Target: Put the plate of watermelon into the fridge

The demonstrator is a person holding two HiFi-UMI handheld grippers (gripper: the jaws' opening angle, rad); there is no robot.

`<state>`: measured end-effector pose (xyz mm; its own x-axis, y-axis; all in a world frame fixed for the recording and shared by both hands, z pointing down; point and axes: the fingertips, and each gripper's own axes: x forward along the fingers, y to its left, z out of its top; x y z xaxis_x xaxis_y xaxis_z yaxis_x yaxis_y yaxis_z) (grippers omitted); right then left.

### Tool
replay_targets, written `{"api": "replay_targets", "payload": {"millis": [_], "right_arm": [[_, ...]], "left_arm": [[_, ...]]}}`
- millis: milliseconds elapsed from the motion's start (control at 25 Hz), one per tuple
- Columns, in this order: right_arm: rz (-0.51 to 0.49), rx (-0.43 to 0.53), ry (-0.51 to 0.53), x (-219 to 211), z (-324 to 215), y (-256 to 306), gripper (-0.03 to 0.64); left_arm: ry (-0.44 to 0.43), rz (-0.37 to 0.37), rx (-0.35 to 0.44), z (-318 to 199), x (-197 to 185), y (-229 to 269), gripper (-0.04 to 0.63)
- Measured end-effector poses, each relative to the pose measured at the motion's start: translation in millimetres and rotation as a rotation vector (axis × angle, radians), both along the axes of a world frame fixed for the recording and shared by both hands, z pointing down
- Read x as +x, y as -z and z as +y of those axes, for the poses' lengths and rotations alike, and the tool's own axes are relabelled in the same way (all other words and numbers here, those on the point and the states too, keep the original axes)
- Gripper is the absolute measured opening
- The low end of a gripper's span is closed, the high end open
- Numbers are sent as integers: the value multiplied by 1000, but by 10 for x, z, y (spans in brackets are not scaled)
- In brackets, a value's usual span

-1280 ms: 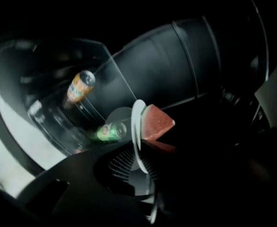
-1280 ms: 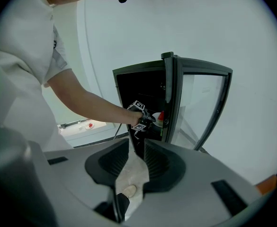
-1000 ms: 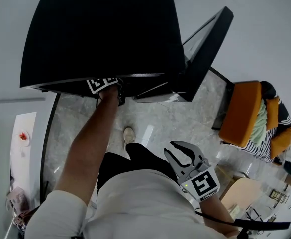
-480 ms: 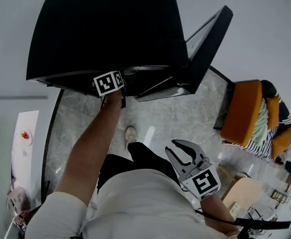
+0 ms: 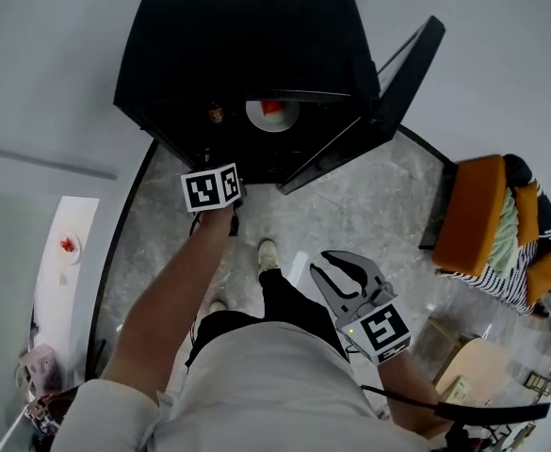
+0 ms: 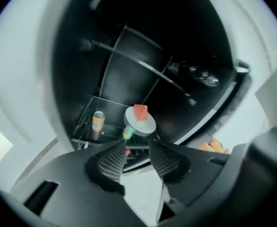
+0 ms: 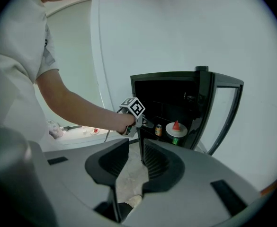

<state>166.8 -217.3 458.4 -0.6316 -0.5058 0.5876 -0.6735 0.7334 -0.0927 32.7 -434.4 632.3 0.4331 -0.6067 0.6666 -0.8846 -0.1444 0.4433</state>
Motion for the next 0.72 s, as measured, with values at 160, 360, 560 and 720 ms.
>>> {"api": "replay_targets", "payload": {"millis": [160, 360, 560, 720], "right_arm": [[-11, 19, -9, -299, 240, 74, 104], [-24, 29, -36, -669, 732, 98, 103], [-50, 52, -48, -1045, 1219, 203, 89], [-56, 86, -51, -1321, 1591, 281, 66]], "left_arm": [[-66, 2, 13, 509, -179, 223, 161], [-168, 14, 44, 1307, -412, 540, 161], [-302, 29, 59, 2201, -673, 810, 161], [-400, 43, 80, 2888, -907, 1015, 161]]}}
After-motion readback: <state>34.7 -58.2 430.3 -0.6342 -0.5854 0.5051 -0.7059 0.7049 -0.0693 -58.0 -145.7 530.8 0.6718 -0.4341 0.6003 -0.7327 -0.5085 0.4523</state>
